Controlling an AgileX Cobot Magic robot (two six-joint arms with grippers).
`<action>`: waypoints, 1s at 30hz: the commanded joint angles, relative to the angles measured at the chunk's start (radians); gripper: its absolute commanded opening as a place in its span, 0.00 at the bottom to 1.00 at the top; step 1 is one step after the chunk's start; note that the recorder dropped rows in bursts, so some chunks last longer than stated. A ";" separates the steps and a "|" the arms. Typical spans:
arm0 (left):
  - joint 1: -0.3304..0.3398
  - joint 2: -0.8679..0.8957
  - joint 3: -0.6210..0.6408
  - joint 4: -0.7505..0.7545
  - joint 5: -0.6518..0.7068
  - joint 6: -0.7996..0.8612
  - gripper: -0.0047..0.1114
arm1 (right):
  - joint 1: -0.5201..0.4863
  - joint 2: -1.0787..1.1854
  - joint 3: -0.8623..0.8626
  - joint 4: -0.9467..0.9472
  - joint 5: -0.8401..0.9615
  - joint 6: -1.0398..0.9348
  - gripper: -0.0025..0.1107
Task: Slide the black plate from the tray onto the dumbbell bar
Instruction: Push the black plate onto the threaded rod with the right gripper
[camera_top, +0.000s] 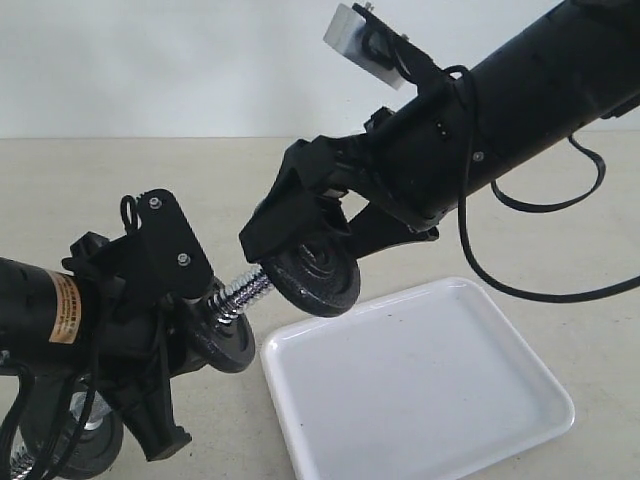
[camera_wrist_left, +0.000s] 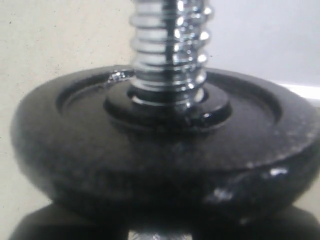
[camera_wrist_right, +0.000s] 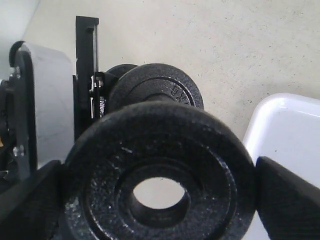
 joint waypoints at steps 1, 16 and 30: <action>-0.004 -0.044 -0.004 0.029 -0.517 -0.004 0.08 | -0.004 -0.011 -0.014 0.047 -0.068 -0.025 0.02; -0.004 -0.138 0.004 0.088 -0.546 -0.052 0.08 | -0.112 0.007 -0.014 0.033 0.000 -0.021 0.02; -0.004 -0.140 0.004 0.094 -0.544 -0.057 0.08 | -0.112 0.007 -0.014 0.232 0.109 -0.133 0.02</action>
